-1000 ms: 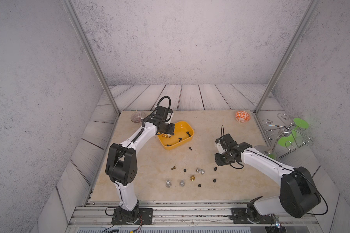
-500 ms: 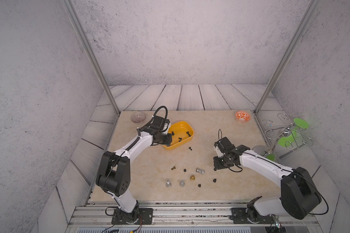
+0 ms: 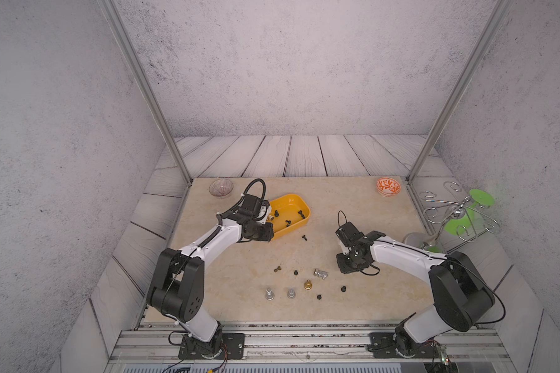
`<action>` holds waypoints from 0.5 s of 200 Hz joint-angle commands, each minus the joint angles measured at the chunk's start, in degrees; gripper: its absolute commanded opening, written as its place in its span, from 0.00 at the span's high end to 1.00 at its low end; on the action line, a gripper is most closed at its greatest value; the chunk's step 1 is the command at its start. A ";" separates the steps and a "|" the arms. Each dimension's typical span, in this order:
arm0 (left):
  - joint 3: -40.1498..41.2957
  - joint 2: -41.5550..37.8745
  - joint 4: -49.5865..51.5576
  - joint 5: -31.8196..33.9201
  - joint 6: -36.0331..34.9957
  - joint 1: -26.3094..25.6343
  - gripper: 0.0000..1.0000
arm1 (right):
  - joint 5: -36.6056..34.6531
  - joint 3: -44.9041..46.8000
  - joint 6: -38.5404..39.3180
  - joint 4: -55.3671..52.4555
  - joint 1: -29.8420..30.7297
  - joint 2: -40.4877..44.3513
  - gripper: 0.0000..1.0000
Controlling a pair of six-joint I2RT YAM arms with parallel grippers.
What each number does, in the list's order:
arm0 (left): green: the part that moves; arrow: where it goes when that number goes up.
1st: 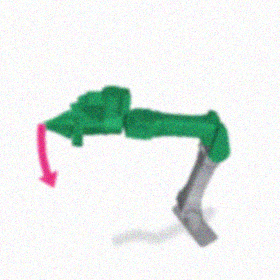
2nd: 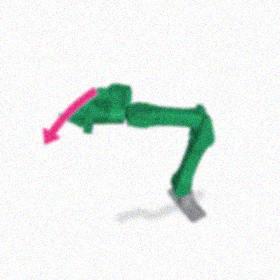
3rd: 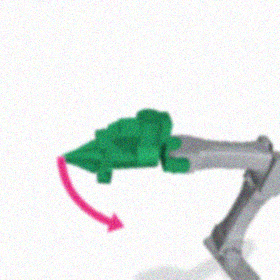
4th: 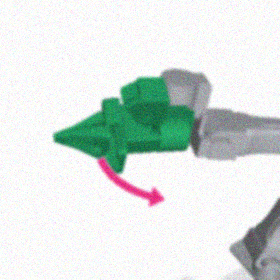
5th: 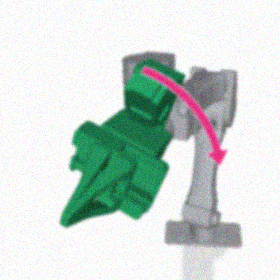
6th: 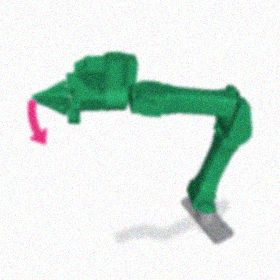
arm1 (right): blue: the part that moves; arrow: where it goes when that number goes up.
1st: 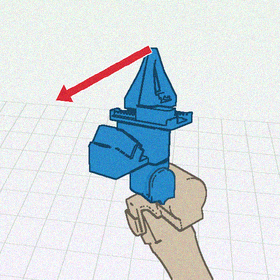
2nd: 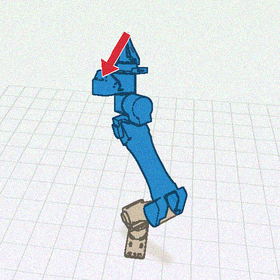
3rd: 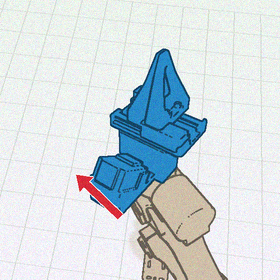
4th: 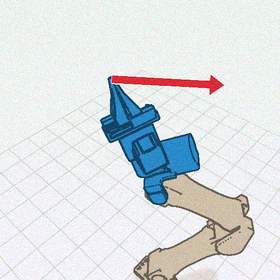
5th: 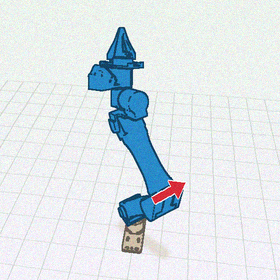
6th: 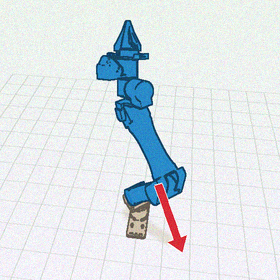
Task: Put the chess pieces into the storage box
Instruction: Pick up the chess piece at the center of the board.
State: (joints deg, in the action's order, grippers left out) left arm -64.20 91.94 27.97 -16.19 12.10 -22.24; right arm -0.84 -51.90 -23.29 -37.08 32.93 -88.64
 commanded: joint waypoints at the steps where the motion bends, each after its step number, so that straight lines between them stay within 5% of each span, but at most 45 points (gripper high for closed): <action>1: 1.16 -1.83 -0.93 -0.85 0.72 0.27 0.68 | -2.00 -1.44 -0.88 -1.00 0.51 -2.30 0.71; 100: 2.08 -2.73 -0.55 -0.60 0.73 0.27 0.68 | -1.49 -1.14 -0.71 -0.54 1.09 -4.31 0.78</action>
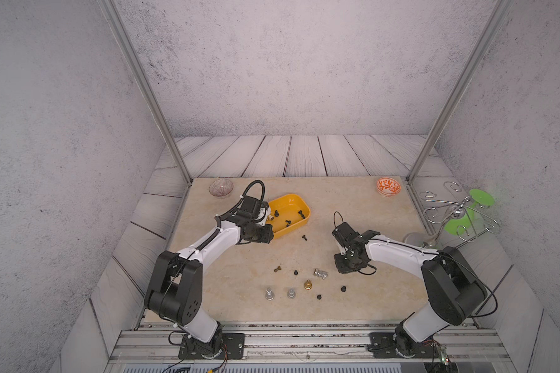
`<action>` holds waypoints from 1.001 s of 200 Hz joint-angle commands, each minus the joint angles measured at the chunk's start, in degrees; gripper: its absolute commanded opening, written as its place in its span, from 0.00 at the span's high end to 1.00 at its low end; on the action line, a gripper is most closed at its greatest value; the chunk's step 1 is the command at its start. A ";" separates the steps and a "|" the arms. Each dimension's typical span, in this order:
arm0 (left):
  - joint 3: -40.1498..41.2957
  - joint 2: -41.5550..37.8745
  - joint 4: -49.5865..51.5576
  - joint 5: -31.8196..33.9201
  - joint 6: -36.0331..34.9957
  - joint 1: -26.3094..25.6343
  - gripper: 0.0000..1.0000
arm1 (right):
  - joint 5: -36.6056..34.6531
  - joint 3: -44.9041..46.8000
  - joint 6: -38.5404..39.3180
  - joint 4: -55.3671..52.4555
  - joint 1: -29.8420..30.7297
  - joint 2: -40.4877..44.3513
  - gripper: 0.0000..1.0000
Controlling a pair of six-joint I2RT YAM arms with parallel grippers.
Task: Put the chess pieces into the storage box
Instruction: Pick up the chess piece at the center of the board.
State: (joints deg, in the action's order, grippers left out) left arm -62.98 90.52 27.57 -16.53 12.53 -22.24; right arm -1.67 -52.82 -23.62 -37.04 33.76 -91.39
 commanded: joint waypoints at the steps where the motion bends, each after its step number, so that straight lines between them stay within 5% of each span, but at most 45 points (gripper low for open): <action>1: 0.85 -1.35 -0.20 -0.25 0.30 0.27 0.68 | -0.64 -0.20 -0.38 -0.54 0.26 -1.53 0.78; 108: 0.93 -2.30 0.49 0.27 0.09 0.27 0.68 | 0.87 -2.85 0.77 -1.38 0.26 0.14 0.87; 200: 1.80 -5.23 2.35 2.25 -0.12 0.31 0.68 | 3.11 -25.54 8.45 -4.02 0.17 -7.37 0.86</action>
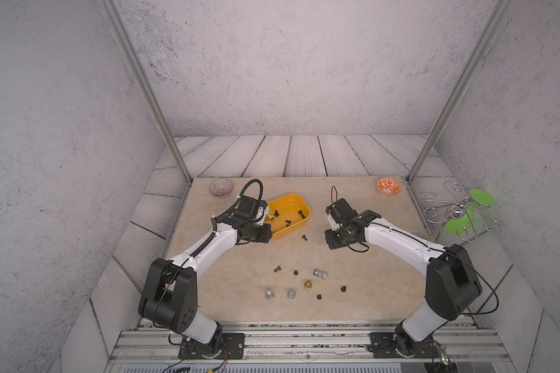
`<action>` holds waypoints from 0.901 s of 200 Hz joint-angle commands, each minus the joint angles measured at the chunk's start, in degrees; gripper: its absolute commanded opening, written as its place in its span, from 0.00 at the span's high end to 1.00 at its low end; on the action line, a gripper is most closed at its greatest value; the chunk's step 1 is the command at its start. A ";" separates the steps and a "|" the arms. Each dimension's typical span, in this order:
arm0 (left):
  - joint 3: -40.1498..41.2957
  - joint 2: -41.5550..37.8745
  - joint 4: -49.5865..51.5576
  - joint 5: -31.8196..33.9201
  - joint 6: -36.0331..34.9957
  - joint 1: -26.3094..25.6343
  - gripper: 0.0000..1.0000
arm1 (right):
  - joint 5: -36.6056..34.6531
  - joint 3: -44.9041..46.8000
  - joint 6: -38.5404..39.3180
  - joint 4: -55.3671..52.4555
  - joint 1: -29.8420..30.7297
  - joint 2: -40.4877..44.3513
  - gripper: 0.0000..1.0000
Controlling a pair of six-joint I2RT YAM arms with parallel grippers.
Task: Put the chess pieces into the storage box
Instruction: Pick up the chess piece at the center of the board, then place the chess piece in the storage box.
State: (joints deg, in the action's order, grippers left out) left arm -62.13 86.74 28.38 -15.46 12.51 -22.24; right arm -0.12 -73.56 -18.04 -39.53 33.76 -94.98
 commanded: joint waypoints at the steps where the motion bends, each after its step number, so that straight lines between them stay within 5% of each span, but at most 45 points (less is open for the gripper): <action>1: 0.95 -1.47 1.56 1.20 -0.07 0.33 0.68 | 1.63 -4.91 2.90 -1.48 0.17 -3.97 0.86; 180: 5.07 -7.20 3.08 -0.09 0.69 0.27 0.68 | 9.16 -42.54 5.84 2.88 0.26 -32.81 0.85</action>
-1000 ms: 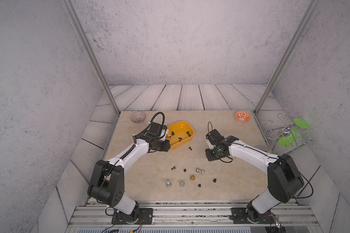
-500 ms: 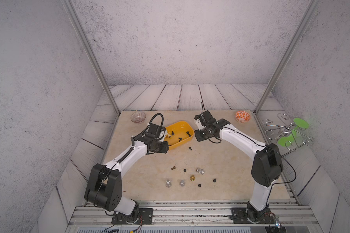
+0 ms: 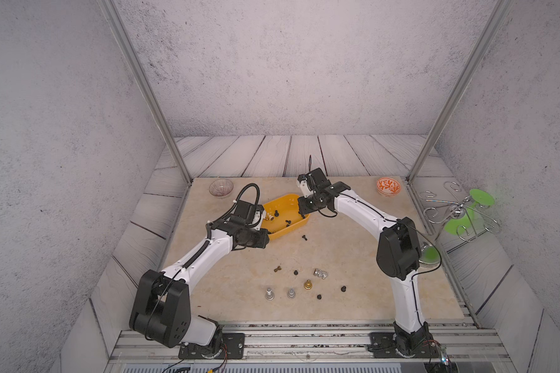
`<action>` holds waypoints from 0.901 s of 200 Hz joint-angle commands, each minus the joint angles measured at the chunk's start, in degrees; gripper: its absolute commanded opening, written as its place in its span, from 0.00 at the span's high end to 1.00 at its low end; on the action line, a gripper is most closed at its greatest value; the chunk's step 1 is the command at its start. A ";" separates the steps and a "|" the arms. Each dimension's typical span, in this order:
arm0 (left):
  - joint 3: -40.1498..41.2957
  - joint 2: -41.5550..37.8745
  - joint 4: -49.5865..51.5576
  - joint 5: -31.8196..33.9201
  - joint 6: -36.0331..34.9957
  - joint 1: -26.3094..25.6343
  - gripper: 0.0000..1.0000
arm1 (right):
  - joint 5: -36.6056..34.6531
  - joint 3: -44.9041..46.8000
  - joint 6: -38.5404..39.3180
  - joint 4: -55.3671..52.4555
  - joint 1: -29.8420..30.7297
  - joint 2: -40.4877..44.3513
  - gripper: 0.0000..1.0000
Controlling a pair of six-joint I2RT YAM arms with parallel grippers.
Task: Put the chess pieces into the storage box
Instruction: Place the chess piece in the storage box.
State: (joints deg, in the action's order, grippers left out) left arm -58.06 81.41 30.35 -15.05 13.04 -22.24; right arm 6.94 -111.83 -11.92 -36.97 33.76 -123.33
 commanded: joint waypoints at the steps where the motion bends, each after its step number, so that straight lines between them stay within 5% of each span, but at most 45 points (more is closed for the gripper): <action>1: 1.01 -1.86 1.12 -0.55 0.16 0.27 0.68 | 2.11 -4.40 -0.29 0.32 0.26 -4.59 0.85; 180: 4.27 -3.68 0.33 -2.25 0.78 0.27 0.68 | 5.01 -22.86 -4.20 4.80 1.83 -24.33 0.83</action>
State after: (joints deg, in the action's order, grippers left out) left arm -54.72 78.76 30.79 -16.43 13.54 -22.24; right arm 11.29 -133.01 -15.51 -32.32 35.48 -144.24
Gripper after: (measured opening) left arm 0.320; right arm 0.169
